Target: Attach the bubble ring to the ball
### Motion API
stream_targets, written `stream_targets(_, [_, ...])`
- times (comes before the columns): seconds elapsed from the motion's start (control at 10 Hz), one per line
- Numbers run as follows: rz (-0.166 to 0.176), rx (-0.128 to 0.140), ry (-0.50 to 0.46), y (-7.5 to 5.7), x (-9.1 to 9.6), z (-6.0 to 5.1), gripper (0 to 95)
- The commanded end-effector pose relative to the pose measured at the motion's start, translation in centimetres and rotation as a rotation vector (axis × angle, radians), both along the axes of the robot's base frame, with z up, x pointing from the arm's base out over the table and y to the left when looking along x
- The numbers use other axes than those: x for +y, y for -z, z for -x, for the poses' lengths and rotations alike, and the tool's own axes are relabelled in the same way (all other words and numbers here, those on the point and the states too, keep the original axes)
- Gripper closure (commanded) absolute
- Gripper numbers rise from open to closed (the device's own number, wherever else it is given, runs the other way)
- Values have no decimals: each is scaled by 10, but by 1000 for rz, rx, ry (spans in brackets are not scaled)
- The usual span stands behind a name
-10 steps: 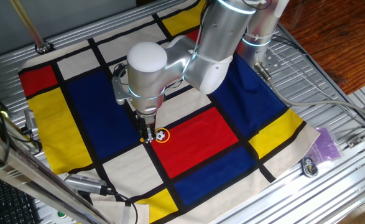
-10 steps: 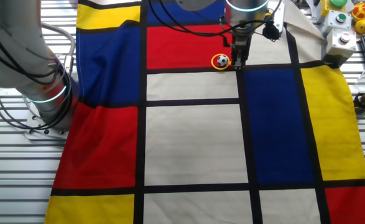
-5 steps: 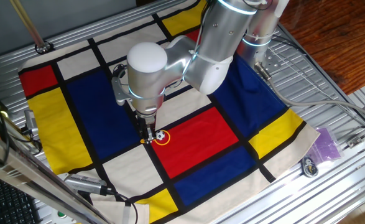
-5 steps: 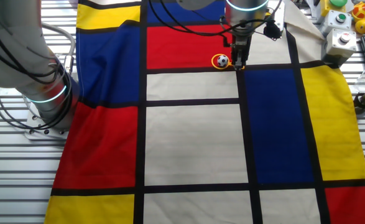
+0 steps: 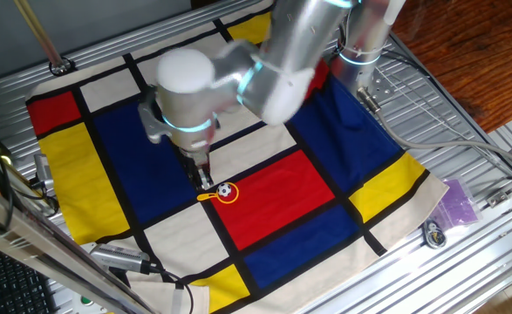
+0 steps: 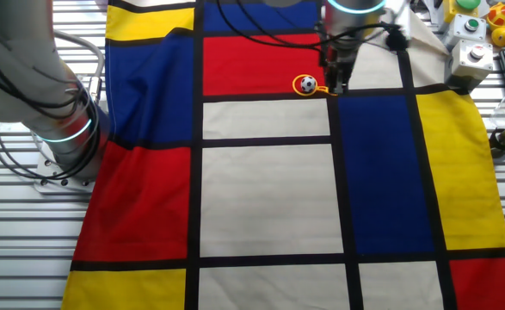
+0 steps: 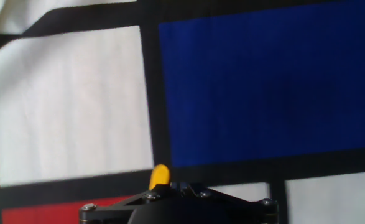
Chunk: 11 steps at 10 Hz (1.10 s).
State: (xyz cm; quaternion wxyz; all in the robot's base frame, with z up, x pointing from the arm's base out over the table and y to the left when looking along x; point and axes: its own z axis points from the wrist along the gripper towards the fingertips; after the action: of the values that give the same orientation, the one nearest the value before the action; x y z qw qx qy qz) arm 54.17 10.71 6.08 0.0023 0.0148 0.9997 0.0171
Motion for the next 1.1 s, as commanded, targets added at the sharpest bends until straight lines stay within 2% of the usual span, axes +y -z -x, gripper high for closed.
stream_targets(0.1, [36,19,-96,-18,-17,21,950])
stream_targets(0.2, [30,19,-123,-21,-25,24,950])
stream_targets(0.4, [25,23,-205,-40,-56,30,950])
stream_targets(0.5, [28,42,-226,-51,-67,35,950])
stream_targets(0.6, [29,50,-236,-58,-79,43,950])
stream_targets(0.8, [22,52,-239,-70,-102,56,950])
stream_targets(1.1, [8,49,-240,-78,-115,67,950])
